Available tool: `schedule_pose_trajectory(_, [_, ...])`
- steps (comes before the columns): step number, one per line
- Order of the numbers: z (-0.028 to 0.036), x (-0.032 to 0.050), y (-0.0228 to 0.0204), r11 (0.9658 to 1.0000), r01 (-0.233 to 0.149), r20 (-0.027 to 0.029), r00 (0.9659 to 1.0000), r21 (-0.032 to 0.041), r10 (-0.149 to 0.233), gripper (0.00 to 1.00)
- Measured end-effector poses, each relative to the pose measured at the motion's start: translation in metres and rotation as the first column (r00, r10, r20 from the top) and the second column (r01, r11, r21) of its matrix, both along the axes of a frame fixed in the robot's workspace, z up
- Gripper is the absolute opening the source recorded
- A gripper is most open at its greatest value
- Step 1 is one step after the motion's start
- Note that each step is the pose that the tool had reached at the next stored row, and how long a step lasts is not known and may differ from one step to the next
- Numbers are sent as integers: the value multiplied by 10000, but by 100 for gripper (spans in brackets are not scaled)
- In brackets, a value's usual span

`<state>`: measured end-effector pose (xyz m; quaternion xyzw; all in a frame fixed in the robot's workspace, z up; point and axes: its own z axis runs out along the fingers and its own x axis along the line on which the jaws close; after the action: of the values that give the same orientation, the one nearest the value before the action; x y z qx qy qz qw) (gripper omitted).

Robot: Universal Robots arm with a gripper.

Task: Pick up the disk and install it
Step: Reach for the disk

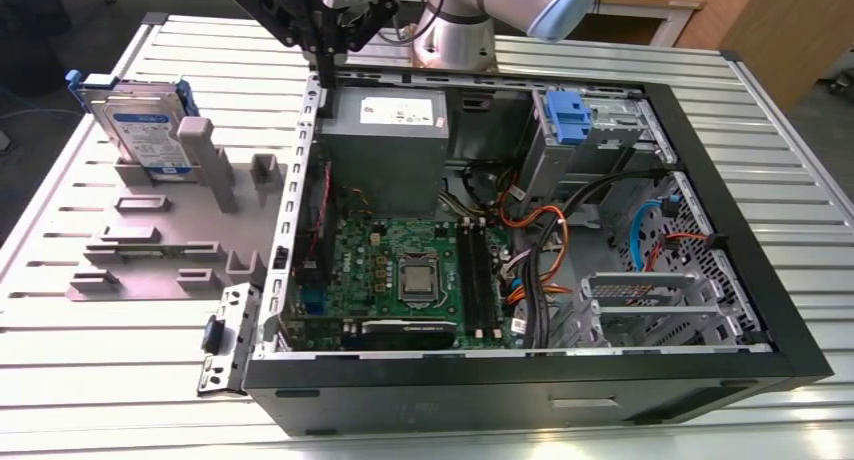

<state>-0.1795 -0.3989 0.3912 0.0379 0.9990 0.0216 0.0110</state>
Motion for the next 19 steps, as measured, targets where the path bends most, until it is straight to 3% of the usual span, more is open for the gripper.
schedule_pose_trajectory(4, [0, -8, 0, 10000, 0, 1, 10000, 0, 0, 11])
schedule_pose_trajectory(6, [-1, -103, 0, 10000, 0, 1, 10000, 1, 0, 11])
schedule_pose_trajectory(19, [-2, -154, 0, 10000, 0, 0, 10000, 0, 0, 11])
